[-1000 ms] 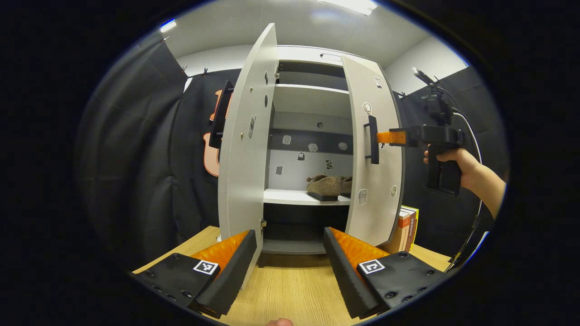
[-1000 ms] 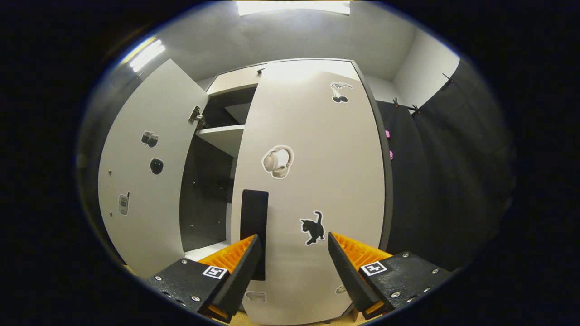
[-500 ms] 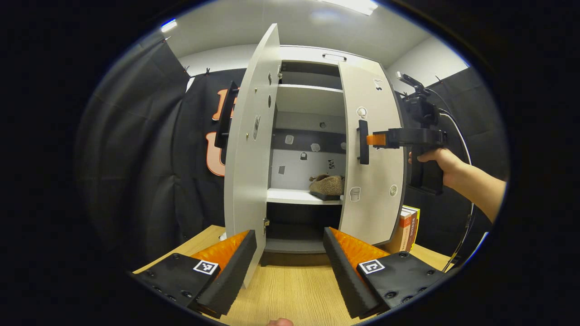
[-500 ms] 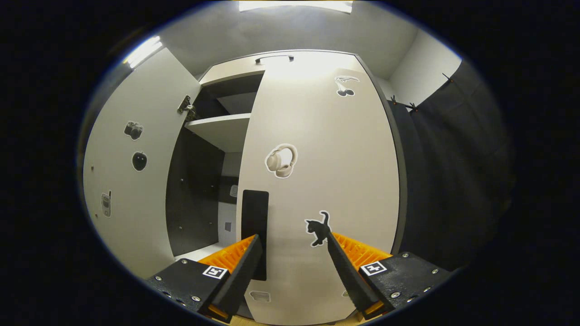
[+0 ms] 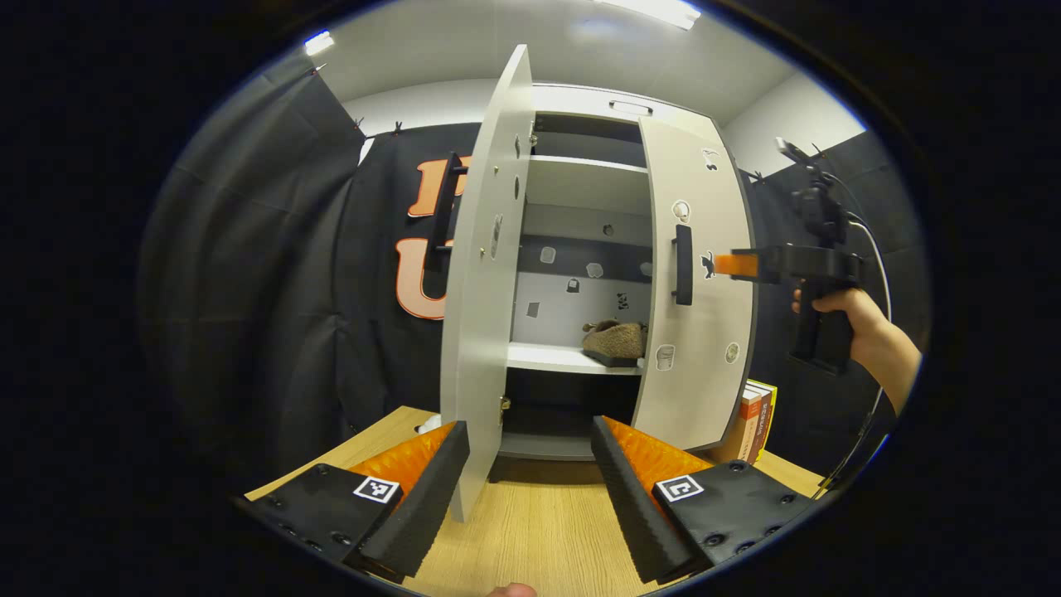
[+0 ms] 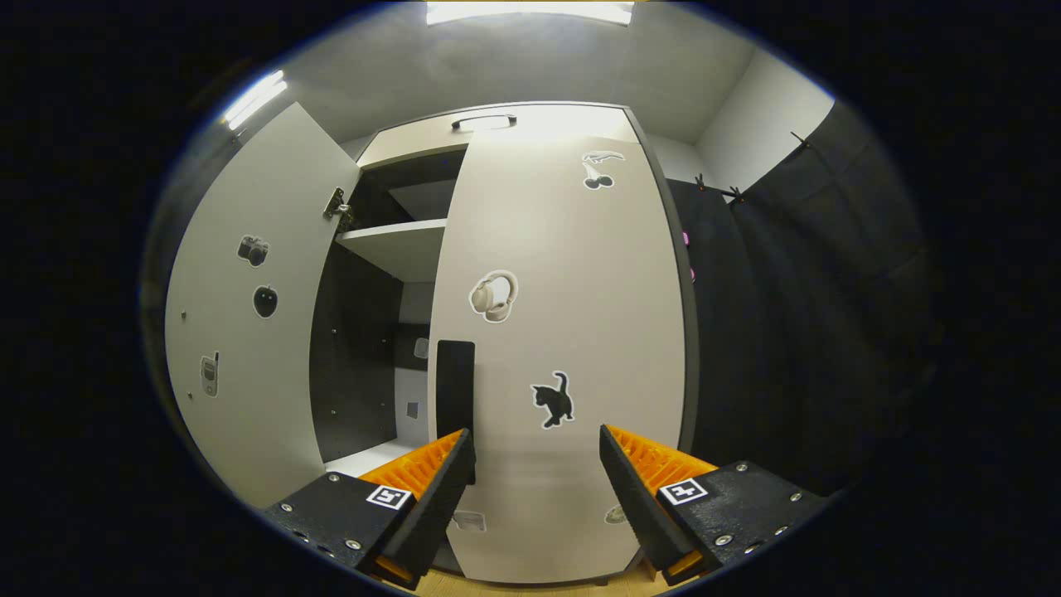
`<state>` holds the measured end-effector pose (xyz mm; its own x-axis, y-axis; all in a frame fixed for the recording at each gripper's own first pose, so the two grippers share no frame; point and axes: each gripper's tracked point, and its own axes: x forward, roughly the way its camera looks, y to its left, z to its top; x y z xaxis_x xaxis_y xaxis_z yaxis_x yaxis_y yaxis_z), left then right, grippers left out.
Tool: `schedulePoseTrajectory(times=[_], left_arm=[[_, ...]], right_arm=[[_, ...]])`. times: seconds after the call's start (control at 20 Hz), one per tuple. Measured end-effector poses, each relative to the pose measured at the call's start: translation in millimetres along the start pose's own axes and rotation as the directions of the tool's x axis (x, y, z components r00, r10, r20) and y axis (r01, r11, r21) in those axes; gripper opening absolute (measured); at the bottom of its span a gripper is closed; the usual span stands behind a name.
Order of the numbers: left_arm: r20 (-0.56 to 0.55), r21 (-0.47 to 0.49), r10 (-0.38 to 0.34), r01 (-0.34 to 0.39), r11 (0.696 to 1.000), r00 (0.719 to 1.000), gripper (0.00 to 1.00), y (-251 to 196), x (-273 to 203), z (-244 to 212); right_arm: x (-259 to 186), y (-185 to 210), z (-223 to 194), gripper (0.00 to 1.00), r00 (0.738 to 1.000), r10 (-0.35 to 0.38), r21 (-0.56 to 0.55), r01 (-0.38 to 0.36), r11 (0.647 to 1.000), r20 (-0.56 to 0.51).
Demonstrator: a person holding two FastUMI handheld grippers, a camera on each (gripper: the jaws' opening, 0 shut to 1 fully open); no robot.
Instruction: Grab one shoe with the right hand and put it into the shoe cabinet, grab the other shoe with the left hand and put it into the shoe cabinet; then close the right door with the right hand and the left door with the left hand.
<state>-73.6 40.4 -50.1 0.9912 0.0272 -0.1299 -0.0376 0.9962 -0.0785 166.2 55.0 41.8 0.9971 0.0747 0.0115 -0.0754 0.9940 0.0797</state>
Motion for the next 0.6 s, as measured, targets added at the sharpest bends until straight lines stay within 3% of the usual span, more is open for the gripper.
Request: schedulePoseTrajectory(times=[0.3,0.35,0.45,0.5,0.6], left_arm=[[0.034,-0.044,0.141,-0.14,0.989,0.989,0.97,75,3,55],[0.053,-0.04,0.176,-0.174,0.984,0.983,0.94,94,9,69],[0.097,-0.022,0.242,-0.241,0.97,0.965,0.96,130,22,101],[0.104,-0.01,0.277,-0.278,0.961,0.955,0.93,146,32,113],[0.108,0.0,0.311,-0.313,0.95,0.944,0.96,166,58,133]], right_arm=[[-86,-24,-27,0.93,0.999,-0.029,0.041,0.03,0.999,-0.025],[-98,-28,-32,0.93,0.999,-0.033,0.045,0.034,0.998,-0.031],[-117,-34,-41,0.97,0.998,-0.045,0.049,0.046,0.998,-0.033],[-126,-37,-47,0.93,0.998,-0.051,0.04,0.053,0.998,-0.039],[-140,-43,-58,0.93,0.996,-0.066,0.019,0.067,0.998,-0.054]])
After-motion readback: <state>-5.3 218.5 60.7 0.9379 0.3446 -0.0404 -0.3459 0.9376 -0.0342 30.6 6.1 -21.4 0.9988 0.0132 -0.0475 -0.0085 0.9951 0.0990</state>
